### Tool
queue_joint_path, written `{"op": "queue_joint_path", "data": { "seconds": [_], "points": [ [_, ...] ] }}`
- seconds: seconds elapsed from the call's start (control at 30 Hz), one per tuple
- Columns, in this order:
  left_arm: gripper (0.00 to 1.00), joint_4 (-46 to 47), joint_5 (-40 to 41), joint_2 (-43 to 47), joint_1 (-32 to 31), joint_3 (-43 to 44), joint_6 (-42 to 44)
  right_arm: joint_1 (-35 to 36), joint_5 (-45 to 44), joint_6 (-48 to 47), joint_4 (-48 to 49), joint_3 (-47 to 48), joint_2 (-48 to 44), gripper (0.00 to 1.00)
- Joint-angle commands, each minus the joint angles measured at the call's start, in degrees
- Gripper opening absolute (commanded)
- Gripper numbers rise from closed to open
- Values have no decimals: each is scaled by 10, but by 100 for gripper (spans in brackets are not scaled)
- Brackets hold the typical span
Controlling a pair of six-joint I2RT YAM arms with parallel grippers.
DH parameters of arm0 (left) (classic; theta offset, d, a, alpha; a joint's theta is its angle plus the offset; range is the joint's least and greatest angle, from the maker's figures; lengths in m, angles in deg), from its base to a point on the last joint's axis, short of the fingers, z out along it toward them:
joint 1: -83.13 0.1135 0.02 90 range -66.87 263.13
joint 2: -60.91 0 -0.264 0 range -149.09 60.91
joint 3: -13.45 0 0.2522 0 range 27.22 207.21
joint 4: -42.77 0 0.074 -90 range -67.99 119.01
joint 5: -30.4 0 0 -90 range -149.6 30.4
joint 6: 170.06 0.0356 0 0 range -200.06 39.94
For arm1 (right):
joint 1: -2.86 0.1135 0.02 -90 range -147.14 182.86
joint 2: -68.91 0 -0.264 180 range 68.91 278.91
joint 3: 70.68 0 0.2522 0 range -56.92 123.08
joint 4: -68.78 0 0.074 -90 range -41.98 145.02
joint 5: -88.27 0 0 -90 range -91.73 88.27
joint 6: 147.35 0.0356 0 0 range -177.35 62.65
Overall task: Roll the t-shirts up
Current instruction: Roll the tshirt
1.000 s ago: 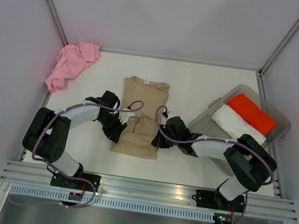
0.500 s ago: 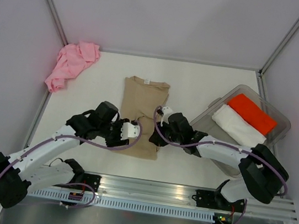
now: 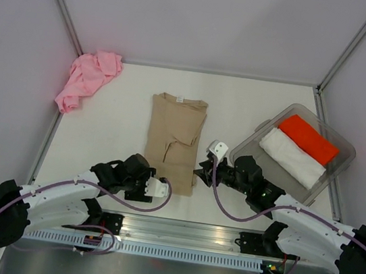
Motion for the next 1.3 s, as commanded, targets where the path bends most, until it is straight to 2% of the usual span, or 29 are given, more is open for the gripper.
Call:
{"op": "queue_joint_path", "data": {
  "seconds": [0.0,0.2,0.33,0.47,0.7,0.83,1.03,1.07,1.13,1.17,1.2,1.23,1.27],
  "points": [
    [73,22,53,14,-8,-11,-13,10,-1,-101,13,-14,-5,43],
    [72,-11,47,68,-9,-8,44,69,-18,-207,-18,-19,45,46],
    [73,-54,4,136,-9,-17,90,180,-138,-259,-27,-17,96,51],
    [77,-35,-28,202,-9,-38,132,229,-202,-288,-13,1,173,51],
    [75,3,-41,101,-9,-50,121,240,-220,-300,0,28,251,51],
    [72,15,-19,38,-8,-60,119,240,-251,-279,-35,64,290,50],
    [71,43,3,34,-8,-73,127,245,-274,-264,-70,83,307,46],
    [70,50,3,34,-8,-76,127,245,-273,-264,-74,85,310,43],
    [57,60,0,26,-8,-81,123,244,-271,-264,-79,90,314,40],
    [51,64,-2,19,-8,-81,120,245,-269,-264,-84,94,319,33],
    [39,70,-2,6,-8,-78,116,244,-267,-264,-85,96,320,28],
    [33,74,-1,1,-8,-75,106,244,-266,-264,-88,98,323,14],
    [29,75,-4,-6,-8,-71,103,244,-266,-262,-89,98,323,6]
  ]
}}
